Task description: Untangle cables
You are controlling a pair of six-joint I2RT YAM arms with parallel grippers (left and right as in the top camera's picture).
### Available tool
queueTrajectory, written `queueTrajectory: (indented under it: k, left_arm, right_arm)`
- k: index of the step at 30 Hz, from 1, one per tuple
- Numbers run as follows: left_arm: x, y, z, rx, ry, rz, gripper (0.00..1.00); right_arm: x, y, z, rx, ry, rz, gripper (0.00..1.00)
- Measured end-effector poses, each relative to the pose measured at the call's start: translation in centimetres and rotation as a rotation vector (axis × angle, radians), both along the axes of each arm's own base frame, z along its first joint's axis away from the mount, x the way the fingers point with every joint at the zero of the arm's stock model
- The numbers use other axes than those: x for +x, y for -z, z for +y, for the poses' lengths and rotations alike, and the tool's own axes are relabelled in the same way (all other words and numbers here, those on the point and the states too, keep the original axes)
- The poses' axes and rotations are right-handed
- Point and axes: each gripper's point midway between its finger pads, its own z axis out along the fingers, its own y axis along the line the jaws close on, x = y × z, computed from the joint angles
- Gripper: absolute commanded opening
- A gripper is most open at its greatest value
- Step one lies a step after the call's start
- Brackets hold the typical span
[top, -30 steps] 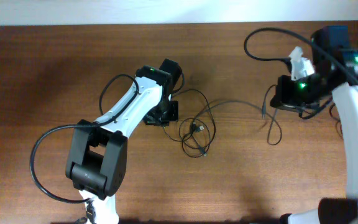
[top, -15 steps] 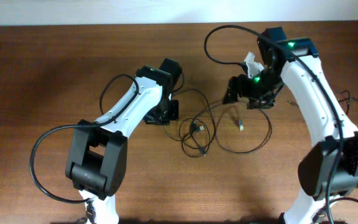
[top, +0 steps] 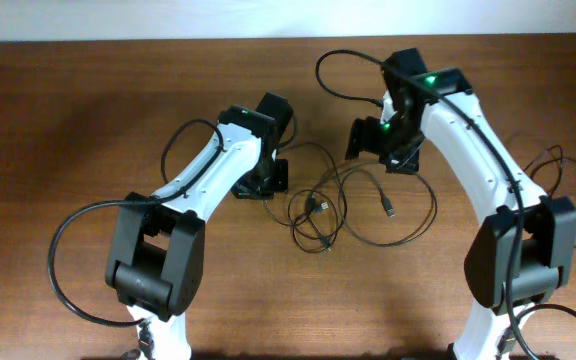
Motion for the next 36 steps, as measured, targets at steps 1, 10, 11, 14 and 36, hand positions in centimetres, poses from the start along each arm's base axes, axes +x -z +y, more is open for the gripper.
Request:
queueTrajectory:
  k: [1,10,11,14,36]
  left_arm:
    - [0.0,0.0,0.0,0.000,0.000,-0.001,0.00]
    - [0.4,0.0,-0.2,-0.011,0.000,-0.016,0.00]
    - [0.4,0.0,-0.2,-0.011,0.000,-0.016,0.00]
    - [0.4,0.0,-0.3,-0.015,0.000,-0.017,0.00]
    - [0.0,0.0,-0.2,-0.012,0.013,0.001,0.92]
  right_arm:
    - [-0.2,0.7,0.0,-0.019,0.018,0.010,0.84]
    - [1.2,8.6,1.6,0.002,0.233,-0.067,0.70]
    - [1.0,9.3,2.1,0.015,0.270,-0.064,0.67]
    - [2.2,9.3,3.2,0.020,0.387,-0.121,0.60]
    - [-5.6,11.0,-0.2,-0.243,0.060,0.088,0.99]
